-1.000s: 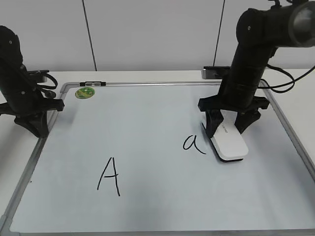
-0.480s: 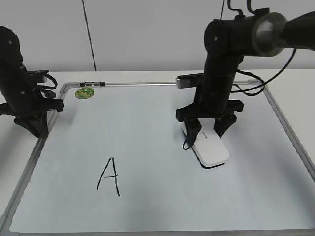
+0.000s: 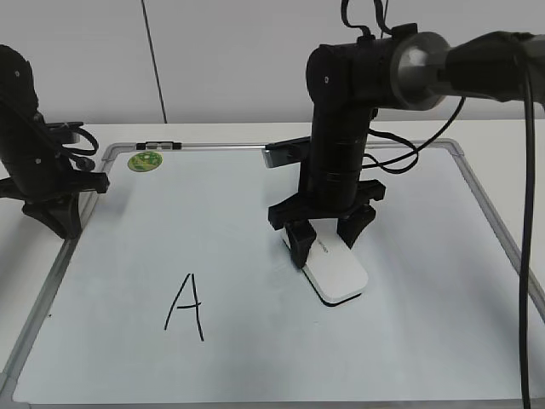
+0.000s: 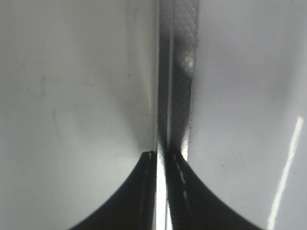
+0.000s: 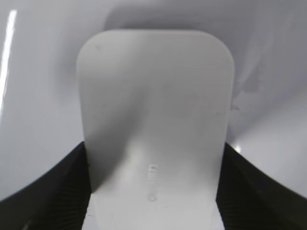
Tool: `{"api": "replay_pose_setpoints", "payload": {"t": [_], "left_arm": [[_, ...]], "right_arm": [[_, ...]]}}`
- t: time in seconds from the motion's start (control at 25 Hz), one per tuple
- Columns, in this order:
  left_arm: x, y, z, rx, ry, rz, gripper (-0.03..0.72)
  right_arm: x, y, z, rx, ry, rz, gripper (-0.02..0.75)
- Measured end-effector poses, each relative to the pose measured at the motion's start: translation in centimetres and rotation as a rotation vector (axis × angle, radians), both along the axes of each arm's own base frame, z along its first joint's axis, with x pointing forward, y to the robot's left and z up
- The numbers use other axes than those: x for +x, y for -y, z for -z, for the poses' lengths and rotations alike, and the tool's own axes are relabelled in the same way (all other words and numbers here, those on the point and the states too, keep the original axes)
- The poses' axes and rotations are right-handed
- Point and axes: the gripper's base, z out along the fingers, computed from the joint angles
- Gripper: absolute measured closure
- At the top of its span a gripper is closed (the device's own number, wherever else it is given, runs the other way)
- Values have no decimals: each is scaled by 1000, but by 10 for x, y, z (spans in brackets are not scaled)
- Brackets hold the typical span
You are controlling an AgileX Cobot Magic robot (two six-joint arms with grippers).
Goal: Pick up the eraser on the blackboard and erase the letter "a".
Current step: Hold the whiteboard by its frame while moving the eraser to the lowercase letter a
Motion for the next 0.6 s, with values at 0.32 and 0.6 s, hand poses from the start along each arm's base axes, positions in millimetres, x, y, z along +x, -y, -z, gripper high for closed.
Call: {"api": "replay_pose_setpoints", "payload": {"t": [0.32,0.6], "left_arm": [[0,0,0,0,0,0,634],[0,0,0,0,0,2,634]], "right_arm": [[11,19,0,34,-24,80,212],[30,60,-2,88,-42,220,212]]}}
